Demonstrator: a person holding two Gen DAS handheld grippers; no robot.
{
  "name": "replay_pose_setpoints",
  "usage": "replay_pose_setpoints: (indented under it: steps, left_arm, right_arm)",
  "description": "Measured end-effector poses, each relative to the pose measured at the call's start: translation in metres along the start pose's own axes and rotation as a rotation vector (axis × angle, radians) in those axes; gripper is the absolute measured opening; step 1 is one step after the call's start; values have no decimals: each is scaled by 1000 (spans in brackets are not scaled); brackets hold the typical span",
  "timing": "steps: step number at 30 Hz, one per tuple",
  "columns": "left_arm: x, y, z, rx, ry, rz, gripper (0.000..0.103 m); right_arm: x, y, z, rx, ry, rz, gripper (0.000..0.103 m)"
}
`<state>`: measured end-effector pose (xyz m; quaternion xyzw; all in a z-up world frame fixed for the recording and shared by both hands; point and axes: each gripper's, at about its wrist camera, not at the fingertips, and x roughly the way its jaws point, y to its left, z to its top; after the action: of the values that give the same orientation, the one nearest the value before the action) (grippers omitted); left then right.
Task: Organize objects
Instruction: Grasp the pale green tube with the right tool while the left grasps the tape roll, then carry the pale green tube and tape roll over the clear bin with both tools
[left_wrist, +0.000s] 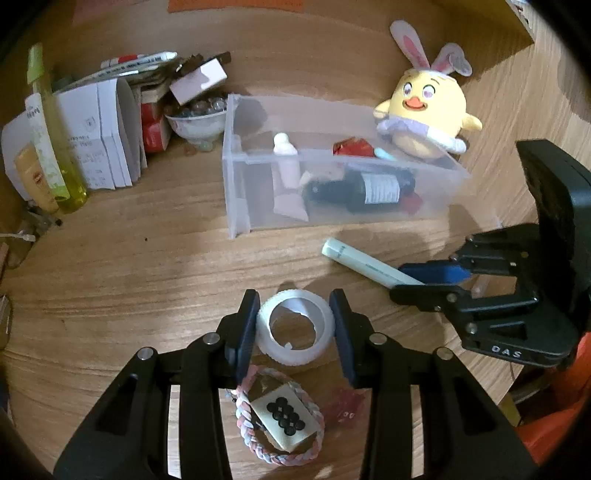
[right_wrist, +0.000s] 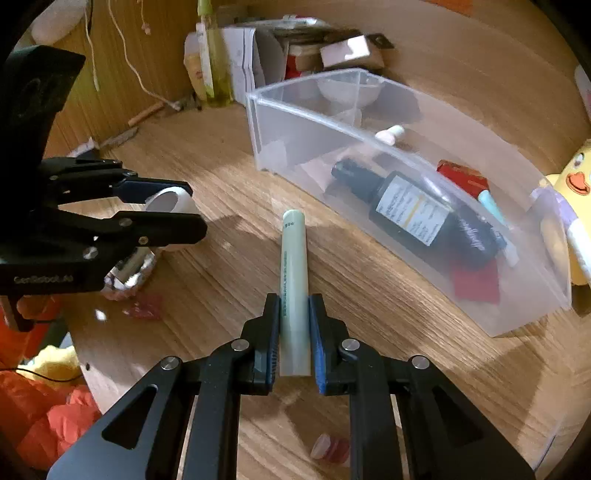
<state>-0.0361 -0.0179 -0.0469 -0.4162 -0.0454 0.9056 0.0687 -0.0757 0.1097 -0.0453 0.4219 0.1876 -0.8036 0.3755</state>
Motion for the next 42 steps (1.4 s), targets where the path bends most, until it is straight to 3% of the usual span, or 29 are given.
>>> replay_pose_setpoints:
  steps: [24,42]
  left_arm:
    - [-42,-27,47,41,-201,18,39]
    - [-39,-29,88,50,-262,21,39]
  right_arm:
    - [-75,-18,8,57,-232,-49,14]
    - [-93,-56,41,98,-325,-123,14]
